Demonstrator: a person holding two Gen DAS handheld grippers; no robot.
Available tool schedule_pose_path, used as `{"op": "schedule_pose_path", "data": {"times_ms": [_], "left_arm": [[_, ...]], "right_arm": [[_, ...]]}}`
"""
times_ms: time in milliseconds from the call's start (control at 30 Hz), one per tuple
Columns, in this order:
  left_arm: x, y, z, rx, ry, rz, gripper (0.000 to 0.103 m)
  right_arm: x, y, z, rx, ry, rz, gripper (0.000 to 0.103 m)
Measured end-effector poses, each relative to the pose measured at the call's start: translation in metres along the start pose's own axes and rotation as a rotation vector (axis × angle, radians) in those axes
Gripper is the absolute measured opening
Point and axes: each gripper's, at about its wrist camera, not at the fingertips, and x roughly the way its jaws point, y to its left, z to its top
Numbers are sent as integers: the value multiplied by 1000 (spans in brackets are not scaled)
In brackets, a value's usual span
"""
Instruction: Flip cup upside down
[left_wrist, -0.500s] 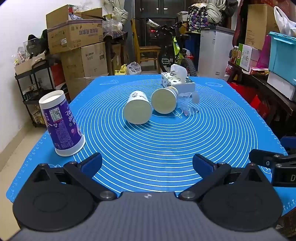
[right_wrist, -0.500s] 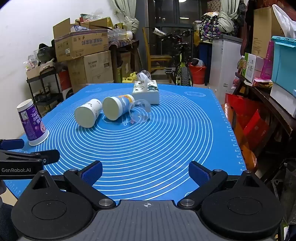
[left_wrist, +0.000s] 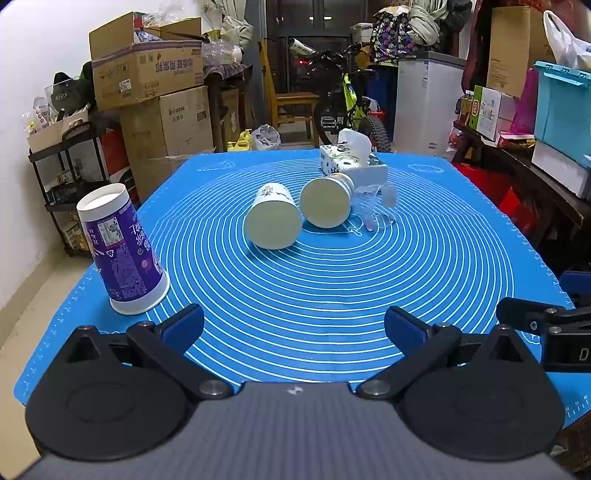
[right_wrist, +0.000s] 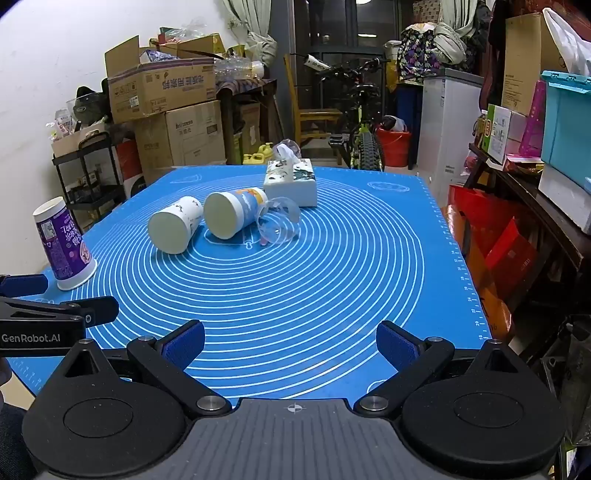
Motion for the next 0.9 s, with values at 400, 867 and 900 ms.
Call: {"op": "schedule_pose_path", "data": {"times_ms": [400, 867, 900], "left_arm": [[1, 0, 3, 4, 4, 8, 102], [1, 1, 3, 0, -1, 8, 102], [1, 1, 3, -1, 1, 6, 102]], "right_arm": [[-1, -1, 0, 3, -3, -3, 99], [-1, -1, 0, 2, -2, -4, 99], [-1, -1, 0, 2, -1, -3, 99]]}}
